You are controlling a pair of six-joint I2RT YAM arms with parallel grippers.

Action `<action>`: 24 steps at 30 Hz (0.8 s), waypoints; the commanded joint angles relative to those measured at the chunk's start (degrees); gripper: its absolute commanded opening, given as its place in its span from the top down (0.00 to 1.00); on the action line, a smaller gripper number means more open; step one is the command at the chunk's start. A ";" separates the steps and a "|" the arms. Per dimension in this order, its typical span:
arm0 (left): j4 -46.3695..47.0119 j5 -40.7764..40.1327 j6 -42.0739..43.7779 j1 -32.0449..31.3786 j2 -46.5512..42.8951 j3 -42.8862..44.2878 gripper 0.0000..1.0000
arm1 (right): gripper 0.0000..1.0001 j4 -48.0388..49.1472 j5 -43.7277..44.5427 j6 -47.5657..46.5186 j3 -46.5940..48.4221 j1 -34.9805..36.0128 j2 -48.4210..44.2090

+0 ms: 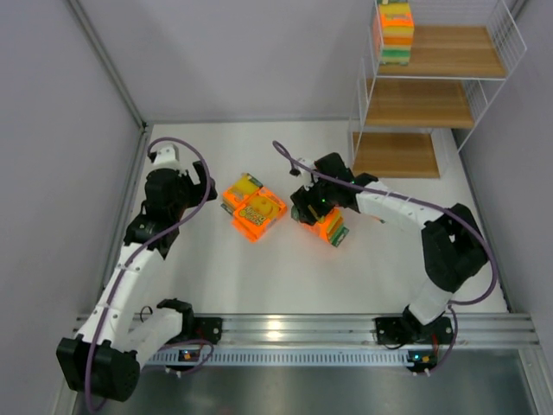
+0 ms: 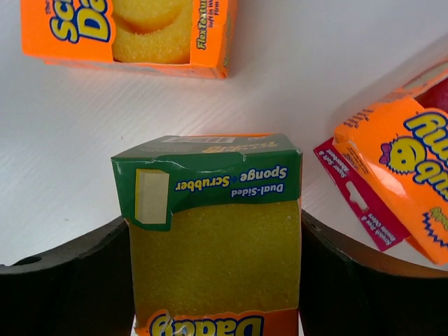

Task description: Place and organize the cleaning sponges onto the shelf

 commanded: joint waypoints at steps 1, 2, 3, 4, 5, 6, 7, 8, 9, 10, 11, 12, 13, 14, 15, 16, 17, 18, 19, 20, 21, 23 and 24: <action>0.51 0.47 -0.31 0.28 -2.55 0.62 0.02 | 0.35 -2.15 8.34 14.33 2.73 0.79 -4.89; 0.59 0.65 -0.23 0.28 -2.73 0.71 0.02 | 0.36 -2.16 9.57 16.19 2.38 0.79 -8.04; 0.59 0.73 -0.23 0.28 -3.26 0.71 0.02 | 0.35 -2.07 10.54 19.42 1.85 0.88 -9.72; 0.59 0.74 -0.31 0.28 -3.61 0.71 0.02 | 0.35 -2.33 11.50 20.33 2.02 0.79 -11.30; 0.68 0.65 -0.40 0.28 -3.79 0.62 0.02 | 0.34 -2.77 14.21 20.86 2.46 0.79 -12.80; 0.60 0.39 -0.49 0.28 -3.87 0.62 0.02 | 0.34 -4.42 16.32 21.99 3.07 0.79 -15.51; 0.60 0.12 -0.75 0.28 -3.88 0.71 0.02 | 0.36 -5.48 18.09 22.18 5.16 0.79 -16.84; 0.59 -0.05 -0.75 0.28 -3.88 0.71 0.02 | 0.36 -6.97 21.24 22.44 6.32 0.79 -19.03; 0.59 -0.23 -0.75 0.28 -3.53 0.80 0.02 | 0.36 -8.12 22.75 22.53 7.46 0.79 -20.01; 0.51 -0.23 -0.67 0.28 -3.26 0.89 0.02 | 0.37 -10.39 25.72 22.62 9.47 0.79 -21.06; 0.59 -0.14 -0.58 0.20 -3.09 0.80 0.02 | 0.37 -11.46 27.23 22.71 10.54 0.79 -23.08; 0.51 -0.06 -0.58 0.20 -3.17 0.80 0.02 | 0.38 -12.34 28.46 22.97 11.42 0.79 -24.05; 0.59 0.03 -0.58 0.28 -3.17 0.80 0.02 | 0.38 -14.70 29.69 22.89 13.43 0.79 -24.93; 0.59 -0.14 -0.66 0.20 -3.17 0.97 0.02 | 0.38 -15.94 31.88 23.15 14.49 0.79 -26.68; 0.59 -0.32 -0.67 0.20 -3.17 1.15 0.02 | 0.38 -17.43 33.12 23.15 15.46 0.79 -27.66; 0.59 -0.32 -0.75 0.20 -3.17 1.24 0.02 | 0.38 -19.97 34.26 23.06 17.38 0.88 -28.54; 0.51 -0.15 -0.84 0.28 -3.26 1.33 0.02 | 0.38 -21.48 37.23 23.15 18.18 0.79 -30.37; 0.59 0.12 -1.01 0.28 -3.35 1.50 0.02 | 0.38 -22.62 38.66 22.97 18.98 0.79 -31.26; 0.59 0.38 -1.19 0.28 -3.26 1.42 0.02 | 0.39 -23.68 40.06 22.80 19.85 0.79 -32.23; 0.68 0.91 -1.37 0.20 -3.26 1.24 0.02 | 0.39 -24.91 41.99 22.19 19.86 0.79 -34.41; 0.60 1.26 -1.72 0.28 -2.56 1.33 0.02 | 0.39 -24.83 42.97 21.75 19.60 0.62 -35.65; 0.60 2.31 -1.63 0.28 -1.77 1.76 0.02 | 0.39 -23.44 46.55 21.04 19.42 0.09 -38.37; 0.60 2.49 -1.54 0.28 -1.42 1.94 0.02 | 0.38 -22.73 47.71 20.34 20.12 -0.09 -38.74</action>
